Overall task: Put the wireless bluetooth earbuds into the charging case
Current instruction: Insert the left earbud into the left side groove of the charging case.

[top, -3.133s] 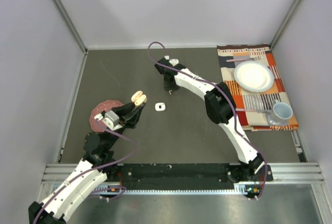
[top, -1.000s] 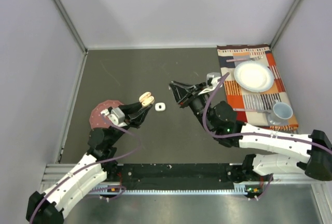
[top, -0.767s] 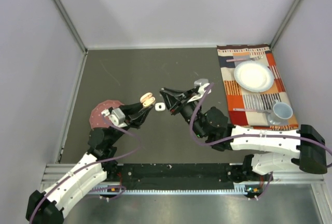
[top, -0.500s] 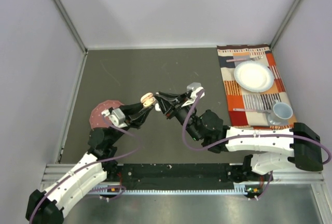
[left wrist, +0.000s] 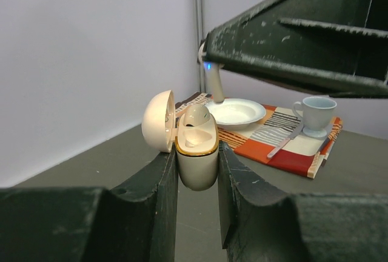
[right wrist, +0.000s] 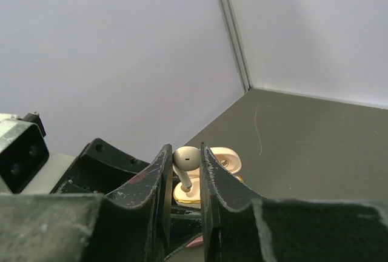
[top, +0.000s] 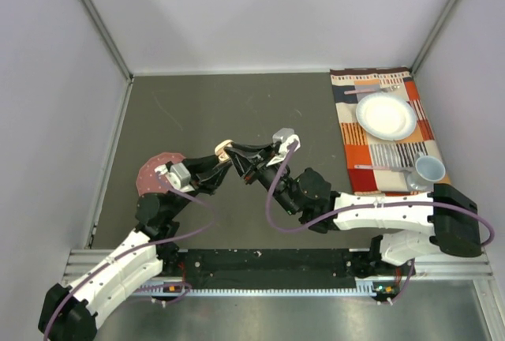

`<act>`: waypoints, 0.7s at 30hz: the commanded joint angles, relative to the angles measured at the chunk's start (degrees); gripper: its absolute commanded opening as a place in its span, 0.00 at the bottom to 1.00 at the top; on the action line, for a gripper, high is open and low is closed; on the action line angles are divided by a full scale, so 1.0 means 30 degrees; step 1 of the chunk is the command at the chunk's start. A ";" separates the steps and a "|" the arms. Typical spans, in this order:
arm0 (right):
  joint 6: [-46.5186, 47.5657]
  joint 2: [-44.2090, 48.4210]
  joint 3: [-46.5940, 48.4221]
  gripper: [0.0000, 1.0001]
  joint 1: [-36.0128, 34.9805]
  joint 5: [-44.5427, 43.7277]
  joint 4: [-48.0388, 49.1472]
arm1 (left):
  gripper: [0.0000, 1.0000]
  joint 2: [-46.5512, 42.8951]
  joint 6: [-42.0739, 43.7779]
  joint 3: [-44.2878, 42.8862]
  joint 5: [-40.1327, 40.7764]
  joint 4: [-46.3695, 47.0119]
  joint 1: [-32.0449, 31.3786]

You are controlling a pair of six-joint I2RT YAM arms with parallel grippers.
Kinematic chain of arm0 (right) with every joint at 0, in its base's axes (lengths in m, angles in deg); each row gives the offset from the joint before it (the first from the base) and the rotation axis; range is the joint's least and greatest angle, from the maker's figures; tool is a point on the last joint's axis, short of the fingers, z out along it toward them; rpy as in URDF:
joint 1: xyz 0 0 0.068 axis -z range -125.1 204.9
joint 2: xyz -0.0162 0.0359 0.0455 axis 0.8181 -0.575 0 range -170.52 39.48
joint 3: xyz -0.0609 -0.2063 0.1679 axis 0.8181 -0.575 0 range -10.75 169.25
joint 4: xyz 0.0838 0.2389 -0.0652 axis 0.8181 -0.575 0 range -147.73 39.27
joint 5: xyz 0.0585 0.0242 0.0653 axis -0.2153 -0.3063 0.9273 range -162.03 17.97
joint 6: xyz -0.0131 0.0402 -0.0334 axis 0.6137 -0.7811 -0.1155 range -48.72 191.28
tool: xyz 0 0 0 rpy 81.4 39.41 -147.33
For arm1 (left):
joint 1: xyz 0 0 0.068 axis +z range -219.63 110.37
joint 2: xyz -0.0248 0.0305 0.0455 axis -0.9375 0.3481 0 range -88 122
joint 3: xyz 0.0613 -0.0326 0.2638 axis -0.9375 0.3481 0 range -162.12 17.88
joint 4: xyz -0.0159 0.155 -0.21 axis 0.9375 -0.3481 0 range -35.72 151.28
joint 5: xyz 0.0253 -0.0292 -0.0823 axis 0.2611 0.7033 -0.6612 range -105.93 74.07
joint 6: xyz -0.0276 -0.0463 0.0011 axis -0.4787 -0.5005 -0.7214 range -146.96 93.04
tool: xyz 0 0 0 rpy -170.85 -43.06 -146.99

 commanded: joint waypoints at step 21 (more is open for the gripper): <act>0.0699 -0.2086 0.0946 0.00 -0.0305 0.0771 0.2143 | 0.00 -0.0173 -0.0417 -0.0168 -0.0102 0.1651 -0.0076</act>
